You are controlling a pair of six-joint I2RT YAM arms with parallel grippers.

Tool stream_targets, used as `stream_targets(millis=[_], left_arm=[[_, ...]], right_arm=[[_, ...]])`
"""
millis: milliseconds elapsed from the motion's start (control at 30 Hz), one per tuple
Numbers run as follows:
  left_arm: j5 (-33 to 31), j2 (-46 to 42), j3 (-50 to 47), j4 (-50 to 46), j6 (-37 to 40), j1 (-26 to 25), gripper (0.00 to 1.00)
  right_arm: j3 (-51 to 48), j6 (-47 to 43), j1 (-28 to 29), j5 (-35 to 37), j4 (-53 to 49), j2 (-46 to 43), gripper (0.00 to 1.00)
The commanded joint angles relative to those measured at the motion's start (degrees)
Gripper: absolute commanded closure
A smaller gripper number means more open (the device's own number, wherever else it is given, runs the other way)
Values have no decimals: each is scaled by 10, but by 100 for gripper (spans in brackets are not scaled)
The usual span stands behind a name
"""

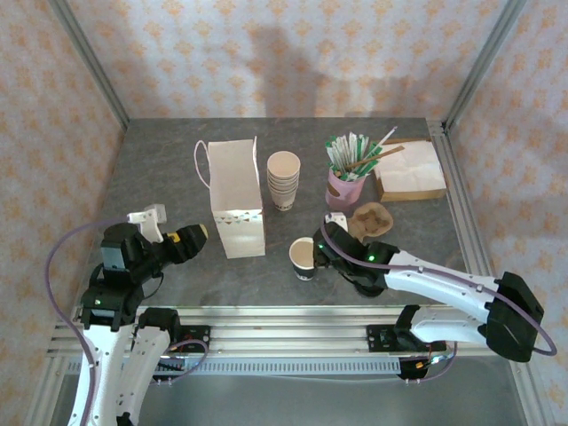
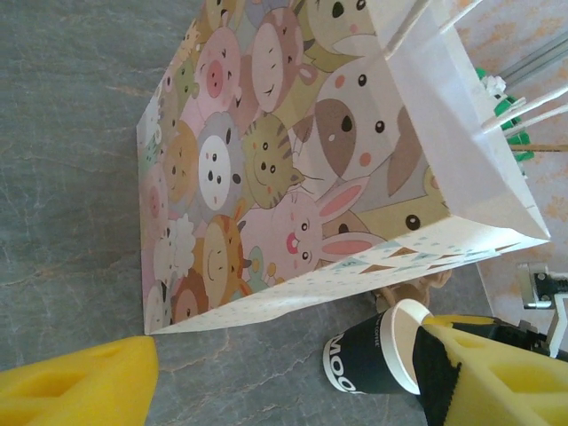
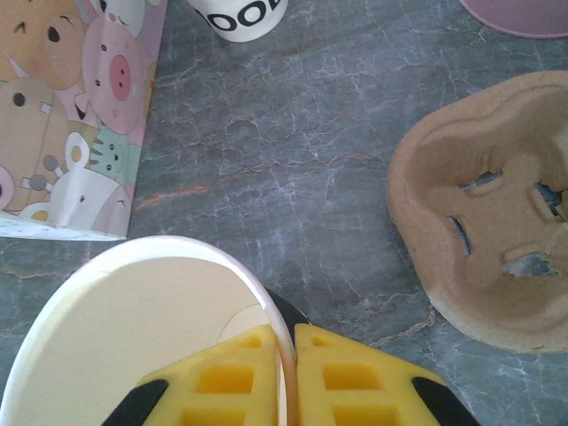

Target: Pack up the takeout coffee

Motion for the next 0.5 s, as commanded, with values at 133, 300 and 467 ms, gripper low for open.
stream_targets(millis=[133, 300, 467], left_arm=[[-18, -5, -7, 23, -3, -4, 23], [-21, -5, -10, 26, -4, -4, 23], [-21, -5, -9, 27, -2, -4, 23]], right_arm=[[-13, 9, 3, 25, 16, 4, 79], [-6, 13, 3, 30, -6, -13, 59], [48, 50, 3, 77, -121, -42, 45]])
